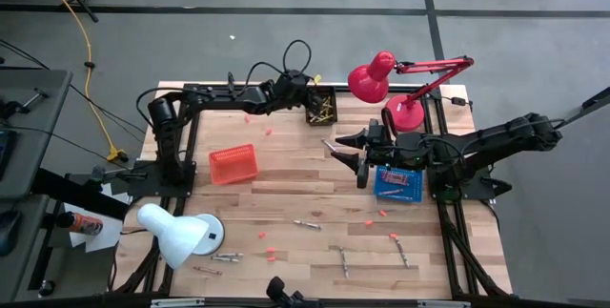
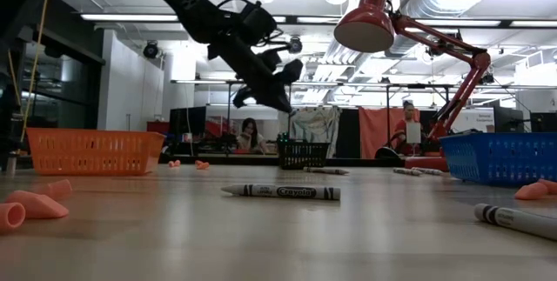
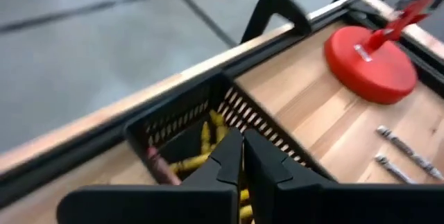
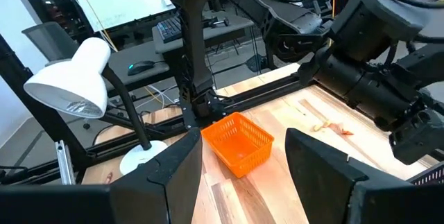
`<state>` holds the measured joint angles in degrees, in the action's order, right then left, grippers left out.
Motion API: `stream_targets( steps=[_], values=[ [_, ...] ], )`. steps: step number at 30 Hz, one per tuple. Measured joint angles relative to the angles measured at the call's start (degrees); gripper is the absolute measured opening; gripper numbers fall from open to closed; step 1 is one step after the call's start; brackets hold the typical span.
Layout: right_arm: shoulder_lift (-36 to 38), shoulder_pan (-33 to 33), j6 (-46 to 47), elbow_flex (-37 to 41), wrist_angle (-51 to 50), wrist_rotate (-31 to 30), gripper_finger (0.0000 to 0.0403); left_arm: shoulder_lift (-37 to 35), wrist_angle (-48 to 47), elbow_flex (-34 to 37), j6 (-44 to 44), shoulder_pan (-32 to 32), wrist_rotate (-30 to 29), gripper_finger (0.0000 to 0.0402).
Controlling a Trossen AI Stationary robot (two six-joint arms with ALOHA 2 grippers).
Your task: Sort crayons
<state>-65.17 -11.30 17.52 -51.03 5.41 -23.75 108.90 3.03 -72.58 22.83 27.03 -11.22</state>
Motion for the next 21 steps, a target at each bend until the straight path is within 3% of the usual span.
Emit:
stream_targets(
  steps=[5, 16, 21],
  values=[
    [0.0, 0.8, 0.0, 0.0, 0.0, 0.1, 0.0199, 0.4, -5.2, -1.8, 2.4, 1.0, 0.2, 0.0001],
    [0.0, 4.2, 0.4, 0.0, 0.5, 0.2, 0.0199, 12.4, -32.7, -23.3, -4.3, 2.1, -0.9, 0.0001],
    [0.0, 4.2, 0.4, 0.0, 0.8, 0.3, 0.0199, 14.8, -37.0, -28.9, 0.9, 1.8, -0.9, 0.0014]
  ],
)
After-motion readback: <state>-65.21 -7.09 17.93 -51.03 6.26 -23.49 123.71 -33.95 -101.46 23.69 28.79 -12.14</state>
